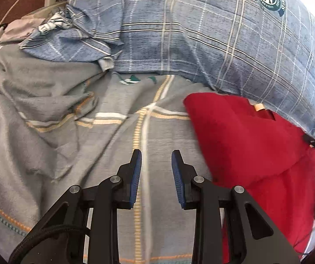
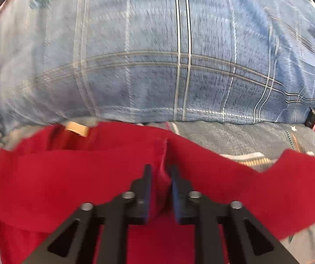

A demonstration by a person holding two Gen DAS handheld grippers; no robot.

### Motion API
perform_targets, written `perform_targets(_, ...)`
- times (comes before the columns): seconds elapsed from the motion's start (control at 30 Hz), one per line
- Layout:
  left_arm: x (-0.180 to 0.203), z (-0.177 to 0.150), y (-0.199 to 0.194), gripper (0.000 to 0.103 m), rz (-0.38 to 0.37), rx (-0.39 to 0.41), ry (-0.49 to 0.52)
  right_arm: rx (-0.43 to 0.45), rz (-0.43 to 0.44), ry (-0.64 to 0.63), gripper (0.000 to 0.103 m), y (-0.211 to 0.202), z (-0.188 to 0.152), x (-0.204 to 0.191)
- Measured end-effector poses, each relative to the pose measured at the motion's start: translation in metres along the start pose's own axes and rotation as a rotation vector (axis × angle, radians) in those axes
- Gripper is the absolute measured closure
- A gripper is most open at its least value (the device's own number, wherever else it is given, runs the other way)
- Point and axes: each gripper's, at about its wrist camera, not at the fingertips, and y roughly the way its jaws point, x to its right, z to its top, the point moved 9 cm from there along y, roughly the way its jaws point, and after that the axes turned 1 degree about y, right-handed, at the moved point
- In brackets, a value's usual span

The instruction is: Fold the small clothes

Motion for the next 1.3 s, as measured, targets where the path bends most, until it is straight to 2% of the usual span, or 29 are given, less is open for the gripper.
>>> perform_targets(0.03,-0.004,0.0,-0.001,0.075,0.012,0.0,-0.002,0.023,0.021,0.001,0.048,-0.011,-0.001,-0.008)
perform_targets(0.07,-0.007,0.0,-0.001,0.075,0.017,0.0,-0.008,0.052,0.072,0.003,0.043,-0.026,-0.004,-0.022)
perform_targets(0.1,-0.011,0.0,-0.001,0.075,0.018,0.0,-0.017,0.066,0.186,-0.017,0.043,-0.045,-0.01,-0.051)
perform_targets(0.13,-0.015,0.0,-0.002,0.075,0.015,-0.001,-0.03,0.054,0.251,-0.039,0.043,-0.052,-0.014,-0.072)
perform_targets(0.2,-0.022,0.001,-0.006,0.075,0.01,0.003,-0.054,-0.013,0.458,-0.106,0.043,-0.075,-0.041,-0.135)
perform_targets(0.3,-0.029,0.005,-0.012,0.075,0.01,0.017,-0.069,-0.129,0.642,-0.184,0.043,-0.086,-0.085,-0.206)
perform_targets(0.37,-0.033,0.005,-0.014,0.075,0.016,0.019,-0.071,-0.169,0.65,-0.227,0.043,-0.078,-0.098,-0.237)
perform_targets(0.4,-0.035,0.004,-0.014,0.075,0.01,0.015,-0.076,-0.165,0.622,-0.243,0.043,-0.071,-0.101,-0.253)
perform_targets(0.5,-0.038,0.004,-0.015,0.075,0.003,0.013,-0.082,-0.108,0.584,-0.192,0.043,-0.052,-0.084,-0.275)
perform_targets(0.57,-0.041,0.005,-0.015,0.075,0.008,0.013,-0.087,-0.109,0.587,-0.164,0.043,-0.041,-0.072,-0.291)
perform_targets(0.6,-0.043,0.007,-0.016,0.075,0.006,0.014,-0.094,-0.123,0.591,-0.15,0.044,-0.032,-0.068,-0.302)
perform_targets(0.67,-0.049,0.01,-0.02,0.075,-0.003,0.023,-0.117,-0.132,0.645,-0.105,0.066,-0.024,-0.056,-0.314)
perform_targets(0.7,-0.051,0.011,-0.022,0.076,-0.004,0.029,-0.123,-0.152,0.675,-0.076,0.068,-0.025,-0.052,-0.315)
perform_targets(0.73,-0.053,0.012,-0.024,0.076,-0.001,0.036,-0.127,-0.171,0.721,-0.028,0.077,-0.027,-0.048,-0.314)
perform_targets(0.77,-0.055,0.013,-0.025,0.076,0.002,0.04,-0.127,-0.193,0.834,0.05,0.082,-0.032,-0.041,-0.316)
perform_targets(0.8,-0.056,0.013,-0.025,0.075,0.003,0.042,-0.127,-0.214,0.985,0.158,0.082,-0.041,-0.031,-0.315)
perform_targets(0.83,-0.056,0.013,-0.025,0.075,0.004,0.043,-0.126,-0.202,1.032,0.199,0.082,-0.046,-0.024,-0.313)
perform_targets(0.87,-0.055,0.013,-0.024,0.075,0.005,0.04,-0.125,-0.184,1.021,0.197,0.082,-0.047,-0.021,-0.312)
perform_targets(0.93,-0.053,0.011,-0.022,0.075,0.002,0.029,-0.121,-0.165,0.921,0.105,0.082,-0.039,-0.025,-0.315)
perform_targets(1.03,-0.051,0.011,-0.021,0.075,0.001,0.026,-0.111,-0.317,0.857,0.033,0.081,-0.018,-0.058,-0.323)
perform_targets(1.1,-0.052,0.012,-0.022,0.075,-0.001,0.029,-0.108,-0.303,0.827,0.02,0.077,-0.021,-0.064,-0.315)
perform_targets(1.13,-0.052,0.012,-0.023,0.075,-0.005,0.03,-0.11,-0.283,0.827,0.009,0.067,-0.027,-0.064,-0.31)
perform_targets(1.17,-0.052,0.012,-0.023,0.075,-0.006,0.03,-0.111,-0.26,0.824,-0.013,0.053,-0.037,-0.065,-0.304)
perform_targets(1.23,-0.053,0.011,-0.022,0.075,-0.009,0.02,-0.111,-0.219,0.816,-0.053,0.043,-0.055,-0.068,-0.288)
perform_targets(1.3,-0.052,0.01,-0.021,0.075,-0.013,0.014,-0.119,-0.163,0.758,-0.101,0.042,-0.075,-0.072,-0.259)
